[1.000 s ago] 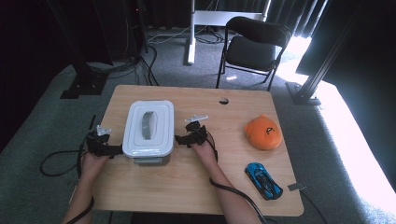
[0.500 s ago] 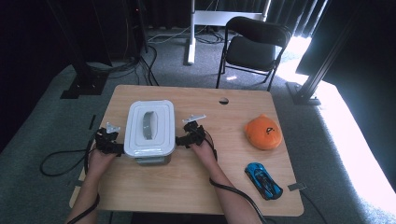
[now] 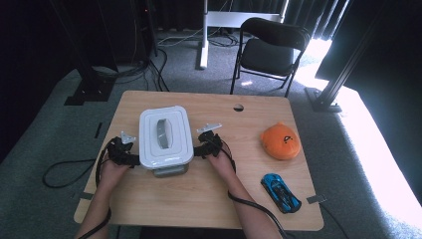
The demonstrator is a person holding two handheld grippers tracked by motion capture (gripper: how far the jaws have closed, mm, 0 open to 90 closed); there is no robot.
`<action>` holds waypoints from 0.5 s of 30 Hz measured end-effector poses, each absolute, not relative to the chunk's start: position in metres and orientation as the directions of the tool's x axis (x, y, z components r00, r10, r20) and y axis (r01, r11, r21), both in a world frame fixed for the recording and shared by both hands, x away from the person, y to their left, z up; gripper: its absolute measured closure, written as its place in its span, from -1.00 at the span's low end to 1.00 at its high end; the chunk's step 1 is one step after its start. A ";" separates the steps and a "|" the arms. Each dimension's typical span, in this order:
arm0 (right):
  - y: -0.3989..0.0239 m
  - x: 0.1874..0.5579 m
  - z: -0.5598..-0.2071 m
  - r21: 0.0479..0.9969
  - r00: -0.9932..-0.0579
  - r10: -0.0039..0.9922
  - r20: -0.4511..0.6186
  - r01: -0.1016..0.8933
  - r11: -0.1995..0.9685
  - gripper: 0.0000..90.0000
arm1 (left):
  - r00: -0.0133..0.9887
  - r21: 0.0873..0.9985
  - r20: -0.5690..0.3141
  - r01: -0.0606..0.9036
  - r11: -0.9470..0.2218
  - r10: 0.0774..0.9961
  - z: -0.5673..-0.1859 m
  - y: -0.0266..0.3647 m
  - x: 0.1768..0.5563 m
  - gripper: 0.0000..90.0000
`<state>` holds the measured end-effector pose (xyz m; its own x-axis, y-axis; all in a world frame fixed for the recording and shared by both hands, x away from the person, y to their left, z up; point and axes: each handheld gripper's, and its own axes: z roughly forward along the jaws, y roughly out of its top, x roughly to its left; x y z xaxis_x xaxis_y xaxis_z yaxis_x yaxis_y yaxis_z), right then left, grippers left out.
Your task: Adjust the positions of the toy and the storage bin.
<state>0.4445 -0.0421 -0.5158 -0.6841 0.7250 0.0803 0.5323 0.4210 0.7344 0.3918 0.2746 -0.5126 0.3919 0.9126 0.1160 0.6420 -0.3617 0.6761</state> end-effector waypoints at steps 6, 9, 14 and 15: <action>-0.055 0.440 -0.515 0.740 -0.677 0.731 0.085 0.534 0.409 -0.50 | 0.410 0.671 0.137 0.631 -0.389 0.902 -0.511 0.261 0.393 -0.99; -0.062 0.437 -0.515 0.741 -0.674 0.734 0.082 0.534 0.408 -0.50 | 0.421 0.671 0.141 0.625 -0.399 0.896 -0.511 0.253 0.394 -0.99; -0.077 0.435 -0.516 0.740 -0.664 0.742 0.094 0.545 0.394 -0.50 | 0.447 0.670 0.134 0.617 -0.413 0.885 -0.511 0.241 0.396 -0.99; -0.080 0.435 -0.516 0.738 -0.661 0.744 0.098 0.550 0.391 -0.50 | 0.451 0.669 0.136 0.615 -0.417 0.882 -0.511 0.238 0.397 -0.99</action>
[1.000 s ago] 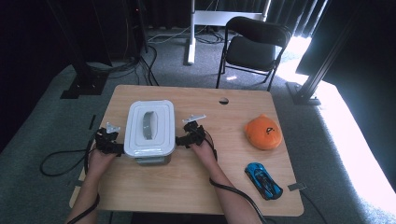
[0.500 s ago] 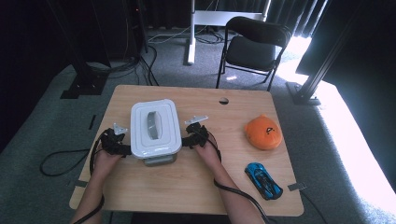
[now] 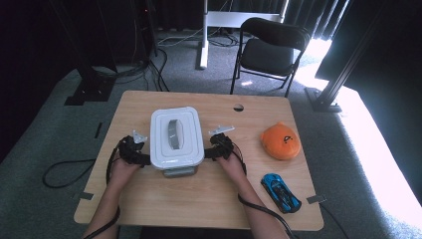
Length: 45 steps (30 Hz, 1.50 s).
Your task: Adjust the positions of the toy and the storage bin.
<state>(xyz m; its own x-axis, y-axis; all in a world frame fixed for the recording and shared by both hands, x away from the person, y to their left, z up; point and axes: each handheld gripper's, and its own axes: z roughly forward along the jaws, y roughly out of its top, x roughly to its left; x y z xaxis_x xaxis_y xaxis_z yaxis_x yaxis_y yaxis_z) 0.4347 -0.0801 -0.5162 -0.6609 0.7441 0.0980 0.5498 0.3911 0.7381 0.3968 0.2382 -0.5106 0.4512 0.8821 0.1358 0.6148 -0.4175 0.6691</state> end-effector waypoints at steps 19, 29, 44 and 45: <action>-0.118 0.415 -0.514 0.729 -0.666 0.742 0.070 0.542 0.418 -0.48 | 0.520 0.663 0.138 0.583 -0.469 0.843 -0.510 0.201 0.391 -0.99; -0.136 0.403 -0.518 0.733 -0.653 0.751 0.098 0.558 0.389 -0.54 | 0.552 0.660 0.112 0.580 -0.477 0.826 -0.514 0.194 0.381 -1.00; -0.149 0.433 -0.532 0.721 -0.561 0.814 0.151 0.625 0.298 -0.59 | 0.478 0.670 0.069 0.629 -0.396 0.876 -0.524 0.210 0.403 -1.00; -0.147 0.437 -0.532 0.721 -0.560 0.814 0.157 0.628 0.292 -0.59 | 0.475 0.670 0.068 0.630 -0.393 0.877 -0.523 0.209 0.405 -1.00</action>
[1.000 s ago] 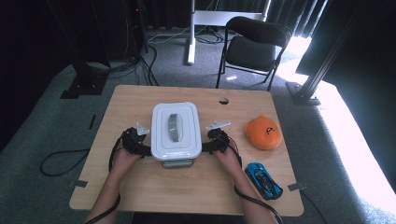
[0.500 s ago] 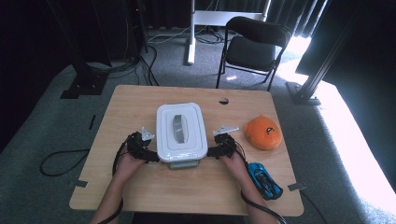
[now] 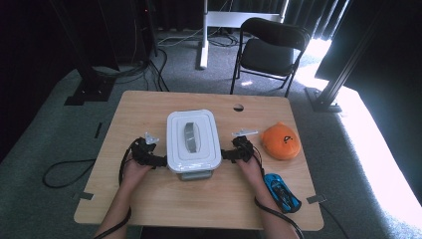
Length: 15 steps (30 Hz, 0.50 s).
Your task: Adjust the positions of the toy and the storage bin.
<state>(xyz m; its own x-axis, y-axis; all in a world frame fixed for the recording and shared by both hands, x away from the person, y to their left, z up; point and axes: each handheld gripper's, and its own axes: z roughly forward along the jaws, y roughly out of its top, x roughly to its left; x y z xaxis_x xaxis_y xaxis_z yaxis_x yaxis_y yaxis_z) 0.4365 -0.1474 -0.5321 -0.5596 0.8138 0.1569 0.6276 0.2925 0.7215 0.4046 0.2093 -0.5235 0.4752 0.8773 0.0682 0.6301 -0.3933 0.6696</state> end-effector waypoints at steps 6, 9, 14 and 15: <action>-0.134 0.452 -0.529 0.713 -0.549 0.825 0.137 0.633 0.303 -0.60 | 0.468 0.681 0.069 0.623 -0.384 0.881 -0.517 0.206 0.414 -1.00; -0.130 0.457 -0.526 0.713 -0.552 0.822 0.139 0.632 0.304 -0.61 | 0.470 0.687 0.070 0.617 -0.384 0.880 -0.514 0.204 0.418 -1.00; -0.124 0.457 -0.523 0.724 -0.575 0.810 0.114 0.606 0.329 -0.58 | 0.474 0.686 0.098 0.604 -0.404 0.875 -0.509 0.199 0.418 -1.00; -0.125 0.457 -0.522 0.722 -0.584 0.803 0.119 0.606 0.333 -0.56 | 0.476 0.685 0.096 0.605 -0.405 0.874 -0.509 0.199 0.417 -0.99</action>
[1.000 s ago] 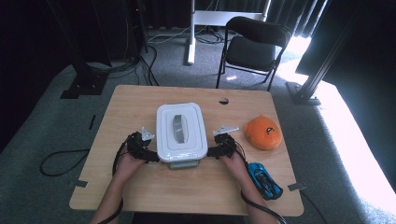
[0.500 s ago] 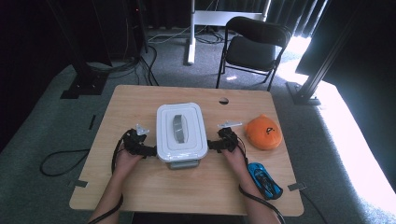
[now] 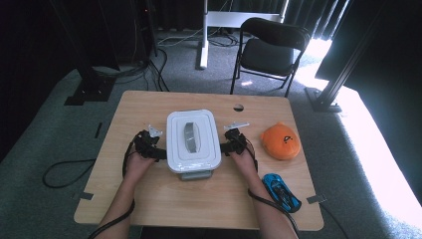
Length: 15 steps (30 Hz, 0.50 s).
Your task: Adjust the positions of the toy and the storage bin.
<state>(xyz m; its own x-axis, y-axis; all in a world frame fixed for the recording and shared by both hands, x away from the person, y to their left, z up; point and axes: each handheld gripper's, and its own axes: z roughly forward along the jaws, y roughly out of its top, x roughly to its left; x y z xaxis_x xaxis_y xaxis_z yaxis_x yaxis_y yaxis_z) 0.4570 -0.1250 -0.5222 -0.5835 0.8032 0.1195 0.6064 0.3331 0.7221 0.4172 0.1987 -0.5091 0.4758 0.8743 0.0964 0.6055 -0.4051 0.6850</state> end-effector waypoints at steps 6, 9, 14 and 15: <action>-0.127 0.453 -0.520 0.722 -0.599 0.793 0.116 0.599 0.347 -0.49 | 0.488 0.686 0.115 0.591 -0.424 0.865 -0.507 0.194 0.409 -0.98; -0.126 0.449 -0.518 0.724 -0.604 0.791 0.096 0.588 0.361 -0.47 | 0.494 0.682 0.122 0.588 -0.434 0.861 -0.506 0.192 0.404 -0.98; -0.128 0.442 -0.516 0.726 -0.625 0.778 0.063 0.564 0.394 -0.46 | 0.506 0.685 0.123 0.580 -0.442 0.854 -0.506 0.190 0.392 -0.98; -0.128 0.440 -0.515 0.723 -0.630 0.774 0.067 0.565 0.397 -0.46 | 0.508 0.686 0.122 0.578 -0.442 0.853 -0.506 0.190 0.390 -0.98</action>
